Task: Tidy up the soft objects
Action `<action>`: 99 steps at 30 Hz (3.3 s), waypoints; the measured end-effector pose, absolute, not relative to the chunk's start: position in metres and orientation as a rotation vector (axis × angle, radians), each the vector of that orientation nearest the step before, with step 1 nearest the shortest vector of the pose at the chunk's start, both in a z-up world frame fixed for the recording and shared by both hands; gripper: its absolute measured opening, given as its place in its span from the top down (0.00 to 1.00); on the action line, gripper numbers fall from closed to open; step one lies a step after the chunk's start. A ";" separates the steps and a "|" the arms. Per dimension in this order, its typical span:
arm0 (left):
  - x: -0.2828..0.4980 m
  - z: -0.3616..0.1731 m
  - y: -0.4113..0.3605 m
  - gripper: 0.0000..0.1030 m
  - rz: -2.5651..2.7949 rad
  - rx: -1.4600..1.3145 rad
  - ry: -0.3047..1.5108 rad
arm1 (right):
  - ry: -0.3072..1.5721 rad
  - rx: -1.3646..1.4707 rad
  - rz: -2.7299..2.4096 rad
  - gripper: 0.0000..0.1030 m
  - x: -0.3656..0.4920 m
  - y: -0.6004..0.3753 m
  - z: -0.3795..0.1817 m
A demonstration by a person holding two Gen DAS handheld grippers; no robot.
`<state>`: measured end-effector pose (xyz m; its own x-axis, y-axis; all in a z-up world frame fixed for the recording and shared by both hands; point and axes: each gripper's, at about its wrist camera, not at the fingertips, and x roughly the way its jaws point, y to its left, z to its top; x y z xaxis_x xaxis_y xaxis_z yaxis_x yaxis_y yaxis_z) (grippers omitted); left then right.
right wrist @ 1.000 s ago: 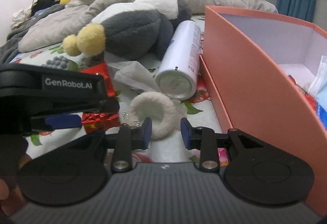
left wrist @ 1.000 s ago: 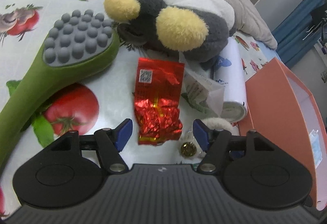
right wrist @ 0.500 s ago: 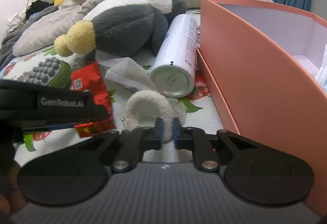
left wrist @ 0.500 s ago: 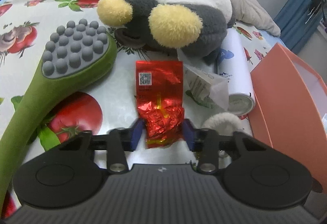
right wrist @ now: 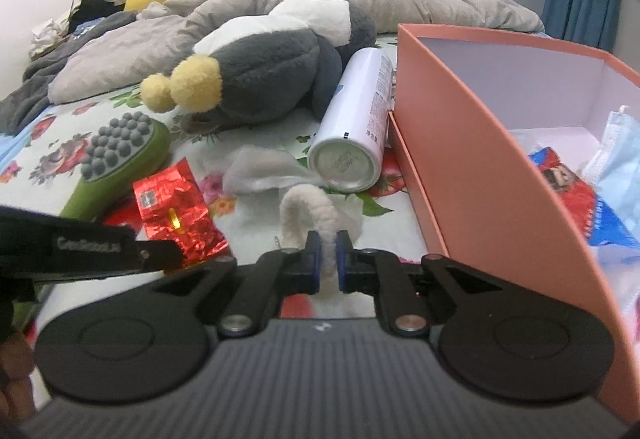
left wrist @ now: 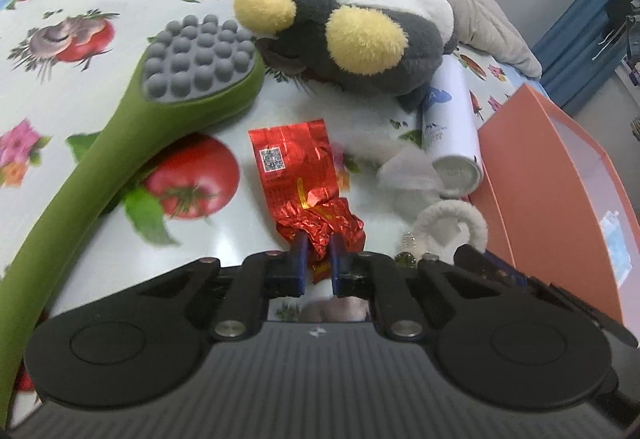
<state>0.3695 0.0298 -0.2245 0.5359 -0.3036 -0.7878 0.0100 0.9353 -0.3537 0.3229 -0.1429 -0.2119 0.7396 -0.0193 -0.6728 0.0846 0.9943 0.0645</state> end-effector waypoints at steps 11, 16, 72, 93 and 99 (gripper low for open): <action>0.302 -0.215 0.050 0.89 -0.196 -0.373 1.016 | 0.772 0.063 0.023 0.89 0.276 -0.142 -0.190; 0.258 -0.211 0.059 0.89 -0.205 -0.399 1.034 | 0.845 0.089 0.090 0.89 0.247 -0.142 -0.185; 0.155 -0.194 0.070 0.33 0.048 -0.490 1.014 | 0.929 -0.045 0.233 0.77 0.210 -0.126 -0.219; 0.162 -0.218 0.028 0.47 0.097 -0.252 1.004 | 0.943 -0.023 0.245 0.77 0.205 -0.137 -0.220; 0.160 -0.217 0.031 0.64 0.077 -0.265 0.990 | 0.945 -0.006 0.242 0.77 0.202 -0.143 -0.215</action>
